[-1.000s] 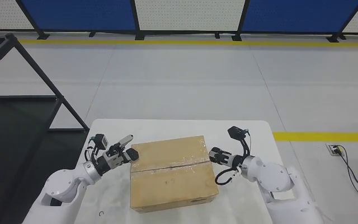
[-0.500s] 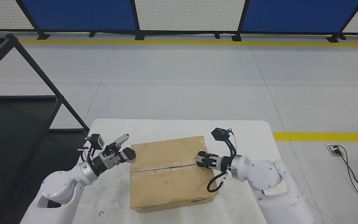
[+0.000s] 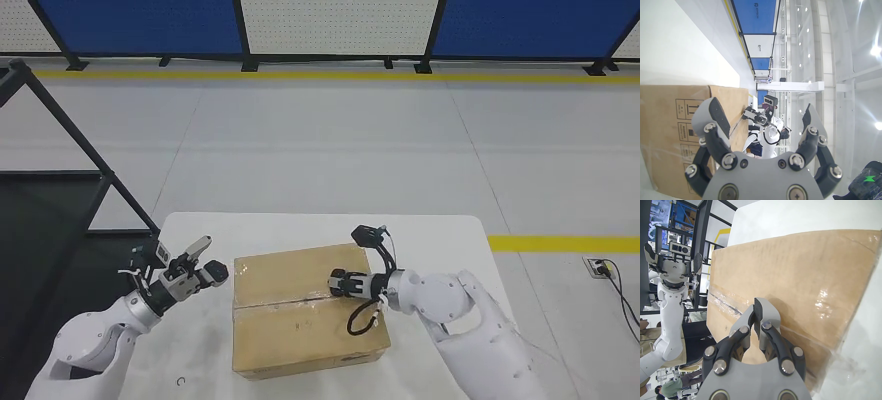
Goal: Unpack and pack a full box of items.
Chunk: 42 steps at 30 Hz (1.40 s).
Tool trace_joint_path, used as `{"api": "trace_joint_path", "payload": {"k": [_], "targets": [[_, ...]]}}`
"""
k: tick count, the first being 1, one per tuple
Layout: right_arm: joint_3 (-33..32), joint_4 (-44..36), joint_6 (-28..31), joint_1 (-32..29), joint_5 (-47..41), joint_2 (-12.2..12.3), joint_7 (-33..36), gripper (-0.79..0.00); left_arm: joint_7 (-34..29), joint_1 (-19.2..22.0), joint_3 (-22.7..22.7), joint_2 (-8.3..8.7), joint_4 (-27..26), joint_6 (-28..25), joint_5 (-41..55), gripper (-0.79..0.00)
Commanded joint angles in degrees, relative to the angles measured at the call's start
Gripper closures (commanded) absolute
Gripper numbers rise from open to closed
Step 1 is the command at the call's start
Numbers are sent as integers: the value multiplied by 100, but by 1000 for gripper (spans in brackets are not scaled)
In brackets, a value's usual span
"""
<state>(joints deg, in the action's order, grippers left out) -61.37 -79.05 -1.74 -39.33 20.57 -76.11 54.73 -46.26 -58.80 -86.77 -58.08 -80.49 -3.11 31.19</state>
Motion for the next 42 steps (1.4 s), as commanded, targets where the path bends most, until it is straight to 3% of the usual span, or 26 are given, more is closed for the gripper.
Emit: {"api": "trace_joint_path", "payload": {"k": [1, 27, 35, 42], "targets": [[87, 74, 10, 78, -37, -23, -27, 0, 1, -36, -35, 5, -14, -12, 13, -785], [1623, 1640, 680, 1350, -847, -685, -410, 0, -21, -382, -420, 60, -69, -88, 197, -785], [1338, 1805, 691, 1360, -911, -618, -212, 0, -69, -374, -403, 63, -105, -77, 196, -785], [834, 1365, 548, 1025, -691, -398, -2, 0, -107, -295, -330, 61, -106, -48, 154, -785]]}}
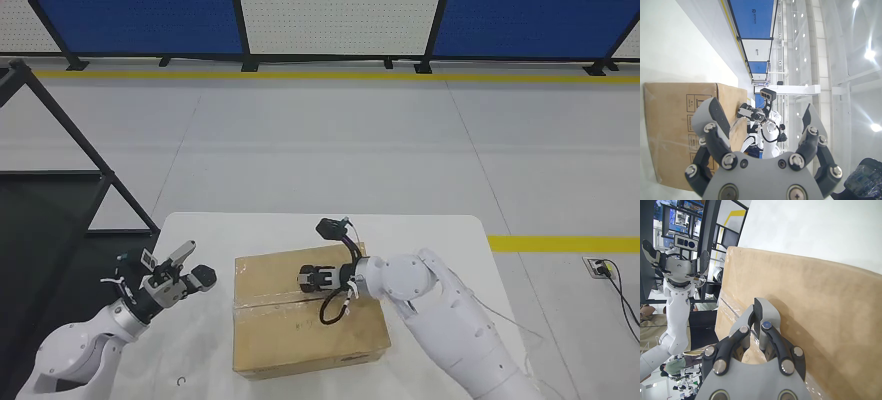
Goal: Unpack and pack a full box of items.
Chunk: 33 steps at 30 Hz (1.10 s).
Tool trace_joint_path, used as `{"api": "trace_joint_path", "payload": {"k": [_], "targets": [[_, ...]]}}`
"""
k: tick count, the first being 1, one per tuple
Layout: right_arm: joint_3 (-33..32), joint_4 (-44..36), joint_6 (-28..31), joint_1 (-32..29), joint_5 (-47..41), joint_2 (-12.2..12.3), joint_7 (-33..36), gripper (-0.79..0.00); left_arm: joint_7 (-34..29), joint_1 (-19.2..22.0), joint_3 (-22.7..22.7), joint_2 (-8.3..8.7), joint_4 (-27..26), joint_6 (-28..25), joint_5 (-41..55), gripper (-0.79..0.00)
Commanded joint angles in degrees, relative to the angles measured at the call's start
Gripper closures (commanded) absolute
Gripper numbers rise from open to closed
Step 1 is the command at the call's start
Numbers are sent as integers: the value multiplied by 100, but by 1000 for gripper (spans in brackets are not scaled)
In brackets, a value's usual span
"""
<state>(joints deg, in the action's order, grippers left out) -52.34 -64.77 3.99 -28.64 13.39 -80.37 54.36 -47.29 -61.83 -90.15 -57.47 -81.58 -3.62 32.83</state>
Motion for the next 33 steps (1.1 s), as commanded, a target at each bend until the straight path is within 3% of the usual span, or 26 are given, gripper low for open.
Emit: {"api": "trace_joint_path", "payload": {"k": [1, 16, 33], "targets": [[-154, -151, -78, -103, 92, 66, 64, 0, -8, 19, 20, 0, 4, 5, -18, -785], [-1624, -1704, -948, -1287, 1039, 610, 322, 0, -40, 122, 128, -2, -6, 43, -78, -785], [-3299, -3342, -955, -2938, 822, 970, -176, 0, -171, 183, 55, 25, 5, 52, -61, -785]]}}
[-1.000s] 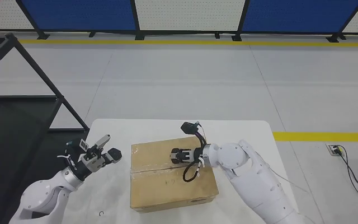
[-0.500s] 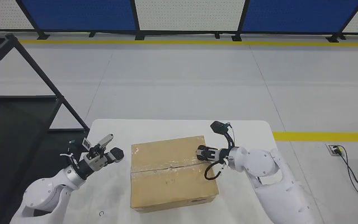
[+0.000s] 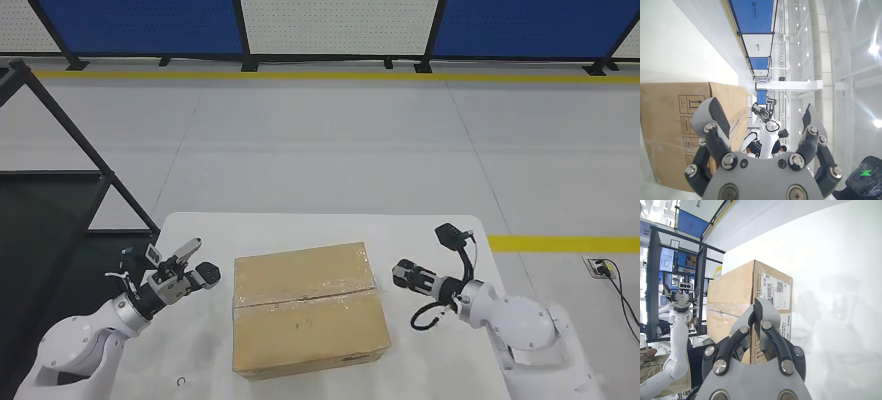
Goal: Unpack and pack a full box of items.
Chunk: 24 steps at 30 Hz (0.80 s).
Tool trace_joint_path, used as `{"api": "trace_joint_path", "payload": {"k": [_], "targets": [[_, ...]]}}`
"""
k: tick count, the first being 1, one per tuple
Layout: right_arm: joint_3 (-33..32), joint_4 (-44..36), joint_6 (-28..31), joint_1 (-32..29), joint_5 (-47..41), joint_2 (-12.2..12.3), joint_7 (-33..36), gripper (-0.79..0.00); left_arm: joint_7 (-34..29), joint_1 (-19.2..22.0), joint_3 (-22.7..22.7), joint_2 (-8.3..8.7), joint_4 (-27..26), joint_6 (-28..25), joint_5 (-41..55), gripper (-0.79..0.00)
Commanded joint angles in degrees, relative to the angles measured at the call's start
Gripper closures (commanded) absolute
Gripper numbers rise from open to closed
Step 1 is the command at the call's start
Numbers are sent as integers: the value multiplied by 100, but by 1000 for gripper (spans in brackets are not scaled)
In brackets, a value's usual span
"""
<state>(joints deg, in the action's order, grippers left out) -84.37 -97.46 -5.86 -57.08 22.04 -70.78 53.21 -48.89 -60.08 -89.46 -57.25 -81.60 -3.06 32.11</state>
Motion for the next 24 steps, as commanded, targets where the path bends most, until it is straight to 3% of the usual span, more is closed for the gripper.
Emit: {"api": "trace_joint_path", "payload": {"k": [1, 7, 8, 9, 10, 14, 15, 19, 24], "targets": [[-200, -155, 44, -192, -85, 25, -132, 0, -31, 16, -29, 6, 16, -5, 19, -785], [-808, -567, 529, -742, -578, 89, -575, 0, -166, 99, -156, 33, 132, -30, 89, -785], [-899, -578, 654, -837, -647, 100, -621, -80, -200, 119, -178, 38, 168, -28, 102, -785], [-984, -598, 716, -923, -713, 108, -702, -385, -240, 144, -200, 44, 207, -27, 119, -785], [-1039, -640, 799, -1001, -734, 117, -753, -785, -277, 170, -225, 50, 249, -26, 140, -785], [-1039, -640, 799, -1001, -734, 117, -753, -785, -434, 239, -279, 67, 367, 12, 209, -785], [-1043, -643, 806, -1006, -737, 118, -758, -188, -426, 237, -277, 67, 361, 8, 206, -784], [-1039, -640, 799, -1001, -734, 117, -753, -460, -435, 240, -279, 68, 368, 13, 210, -784], [-1039, -640, 799, -1001, -734, 117, -753, -673, -434, 239, -278, 67, 367, 12, 209, -784]]}}
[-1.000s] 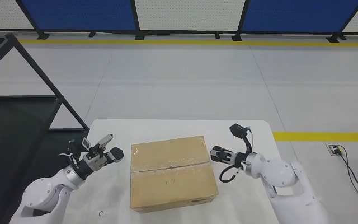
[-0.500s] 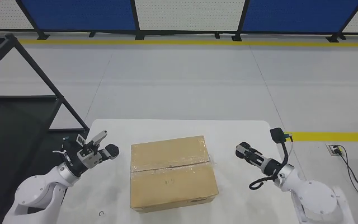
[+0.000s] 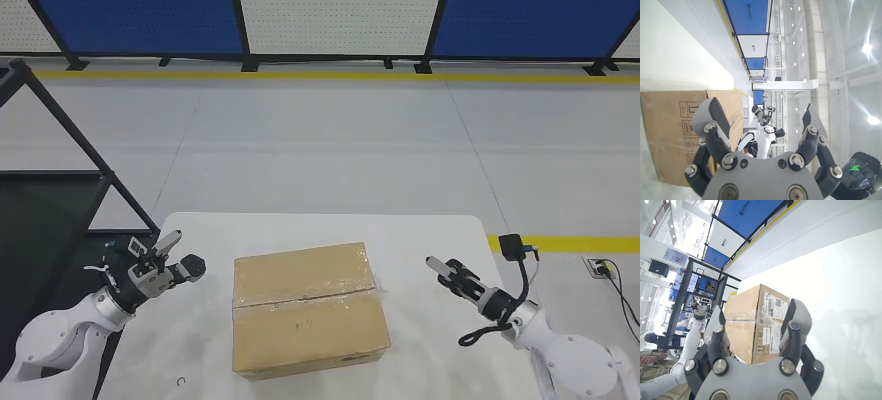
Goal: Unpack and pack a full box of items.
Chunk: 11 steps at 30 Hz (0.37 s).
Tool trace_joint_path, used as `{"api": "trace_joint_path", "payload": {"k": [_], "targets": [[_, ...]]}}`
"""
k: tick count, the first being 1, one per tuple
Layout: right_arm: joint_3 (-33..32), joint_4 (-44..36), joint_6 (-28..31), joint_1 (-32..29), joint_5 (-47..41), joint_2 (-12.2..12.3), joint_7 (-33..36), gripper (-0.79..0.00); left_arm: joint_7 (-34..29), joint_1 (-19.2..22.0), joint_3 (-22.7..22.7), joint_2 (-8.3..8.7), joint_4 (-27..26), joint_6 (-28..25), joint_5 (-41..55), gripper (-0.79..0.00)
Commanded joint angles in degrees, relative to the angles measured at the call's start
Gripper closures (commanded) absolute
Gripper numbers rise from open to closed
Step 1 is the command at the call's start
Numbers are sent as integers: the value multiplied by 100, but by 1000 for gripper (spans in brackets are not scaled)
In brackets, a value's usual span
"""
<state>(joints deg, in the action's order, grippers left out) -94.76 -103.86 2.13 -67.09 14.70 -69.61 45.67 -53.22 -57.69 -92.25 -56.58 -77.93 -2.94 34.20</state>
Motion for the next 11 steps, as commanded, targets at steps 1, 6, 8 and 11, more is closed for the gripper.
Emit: {"api": "trace_joint_path", "payload": {"k": [1, 6, 8, 11], "targets": [[0, 0, 0, 0, 0, 0, 0, -716, 0, 0, 0, 0, 0, 0, 0, -784], [0, 0, 0, 0, 0, 0, 0, -782, 0, 0, 0, 0, 0, 0, 0, -784], [0, 0, 0, 0, 0, 0, 0, -784, 0, 0, 0, 0, 0, 0, 0, -784], [0, 0, 0, 0, 0, 0, 0, -784, 0, 0, 0, 0, 0, 0, 0, -784]]}}
